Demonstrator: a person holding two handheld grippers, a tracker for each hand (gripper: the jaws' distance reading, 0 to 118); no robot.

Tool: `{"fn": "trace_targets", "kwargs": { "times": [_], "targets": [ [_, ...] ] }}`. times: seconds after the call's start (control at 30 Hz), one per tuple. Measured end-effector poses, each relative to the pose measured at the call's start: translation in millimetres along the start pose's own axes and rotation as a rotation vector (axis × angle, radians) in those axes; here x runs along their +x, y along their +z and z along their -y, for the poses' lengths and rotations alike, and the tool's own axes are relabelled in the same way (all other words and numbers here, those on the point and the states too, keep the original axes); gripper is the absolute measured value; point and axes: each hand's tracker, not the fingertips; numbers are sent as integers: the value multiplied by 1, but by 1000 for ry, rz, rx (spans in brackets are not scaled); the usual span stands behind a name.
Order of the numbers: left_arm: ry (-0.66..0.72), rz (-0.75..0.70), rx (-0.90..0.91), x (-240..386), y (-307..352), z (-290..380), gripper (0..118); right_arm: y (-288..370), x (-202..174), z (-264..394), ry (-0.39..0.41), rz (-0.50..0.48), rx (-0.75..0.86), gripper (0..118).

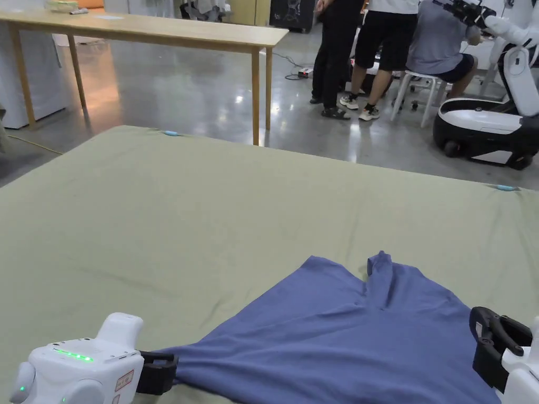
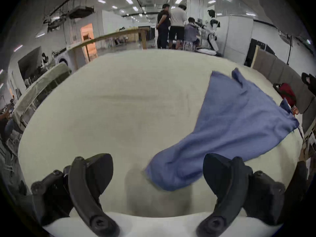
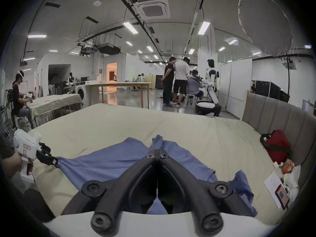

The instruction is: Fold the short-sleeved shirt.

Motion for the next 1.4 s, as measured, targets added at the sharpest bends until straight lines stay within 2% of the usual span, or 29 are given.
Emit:
{"fn": "trace_targets", "kwargs": {
  "times": [0.07, 0.13, 0.17, 0.2, 0.27, 0.37, 0.4, 0.43, 0.5, 0.53, 0.57, 0.6, 0.7, 0.73, 0.77, 0.8, 0.83, 0.9, 0.97, 1.03, 1.2, 1.33, 1.4],
  "targets": [
    [-15, 6, -27, 1, -15, -5, 86, -11, 9, 3, 7, 14, -27, 0],
    [-41, 53, -76, 4, -19, -11, 82, -28, 25, 3, 1, 26, -79, 0],
    [-35, 47, -68, 6, -16, -16, 74, -40, 34, 4, 7, 42, -114, 0],
    [-33, 65, -77, 7, -13, -21, 54, -54, 45, 4, 12, 59, -139, 0],
    [-21, 87, -40, 20, 2, -27, 1, -91, 66, 4, 32, 74, -211, 0],
    [-89, 41, 10, 36, 19, -37, 1, -159, 95, 7, 29, 61, -332, 2],
    [-88, 42, 44, 41, 31, -39, 1, -183, 103, 9, 27, 50, -376, 19],
    [-76, 49, 74, 43, 40, -42, 1, -208, 112, 11, 19, 38, -434, 46],
    [-79, 46, 85, 48, 52, -48, 1, -255, 121, 19, 15, 26, -531, 116],
    [-83, 43, 99, 50, 60, -51, 1, -275, 125, 23, 25, 25, -568, 118],
    [-81, 44, 98, 52, 62, -52, 1, -288, 126, 24, 33, 18, -527, 116],
    [-80, 44, 99, 54, 64, -54, 1, -308, 126, 27, 60, 45, -570, 115],
    [-87, 37, 98, 56, 62, -55, 1, -328, 119, 33, 46, 18, -605, 115],
    [-89, 34, 94, 57, 61, -56, 1, -333, 117, 35, 45, 21, -624, 108],
    [-89, 29, 95, 58, 60, -56, 1, -336, 120, 40, 40, 23, -652, 92],
    [-85, 29, 93, 56, 57, -56, 1, -334, 117, 42, 35, 22, -655, 66],
    [-85, 29, 88, 56, 55, -57, 1, -326, 113, 43, -12, -31, -617, 51],
    [-83, 23, 88, 59, 53, -57, 1, -309, 97, 40, 24, -7, -593, 3],
    [-83, 22, 92, 57, 48, -57, 1, -295, 86, 36, 32, -33, -601, 3],
    [-76, 22, 110, 57, 46, -58, 1, -279, 84, 27, -8, -87, -580, 3],
    [-39, 56, 156, 50, 61, -79, 1, -210, 98, -35, -84, -98, -395, 3],
    [-46, 60, 259, 50, 81, -122, 1, -151, 110, -109, -49, -81, -242, 3],
    [-37, 75, 297, 49, 92, -150, 1, -125, 121, -147, -58, -72, -162, 3]
  ]
}}
